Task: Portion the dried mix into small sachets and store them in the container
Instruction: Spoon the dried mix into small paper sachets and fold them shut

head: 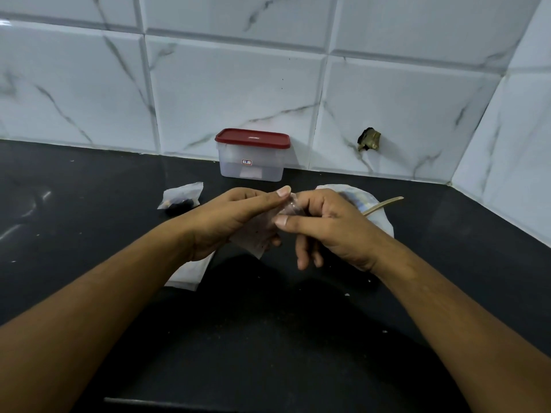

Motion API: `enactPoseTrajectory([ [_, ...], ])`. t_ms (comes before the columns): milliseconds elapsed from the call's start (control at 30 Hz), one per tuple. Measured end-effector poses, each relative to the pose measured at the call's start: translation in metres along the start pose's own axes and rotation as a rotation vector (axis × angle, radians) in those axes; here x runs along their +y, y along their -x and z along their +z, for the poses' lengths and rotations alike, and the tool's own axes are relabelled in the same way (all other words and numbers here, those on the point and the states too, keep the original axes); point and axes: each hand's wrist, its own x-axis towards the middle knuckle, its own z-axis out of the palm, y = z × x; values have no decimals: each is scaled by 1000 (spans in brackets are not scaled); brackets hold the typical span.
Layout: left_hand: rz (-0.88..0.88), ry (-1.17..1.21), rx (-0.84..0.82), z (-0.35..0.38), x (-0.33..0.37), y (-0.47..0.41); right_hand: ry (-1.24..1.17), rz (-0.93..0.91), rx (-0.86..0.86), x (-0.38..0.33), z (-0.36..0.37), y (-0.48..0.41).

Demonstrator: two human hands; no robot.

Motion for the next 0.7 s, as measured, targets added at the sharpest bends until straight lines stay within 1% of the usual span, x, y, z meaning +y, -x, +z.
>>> enactPoseTrajectory([
  [367, -15, -15, -63, -1, -3, -3, -99, 64, -175, -3, 1, 1],
  [500, -15, 33, -70, -1, -5, -3, -115, 64, -188, -4, 1, 2],
  [700, -17, -24, -65, 2, -3, -2, -128, 95, -221, -7, 6, 3],
])
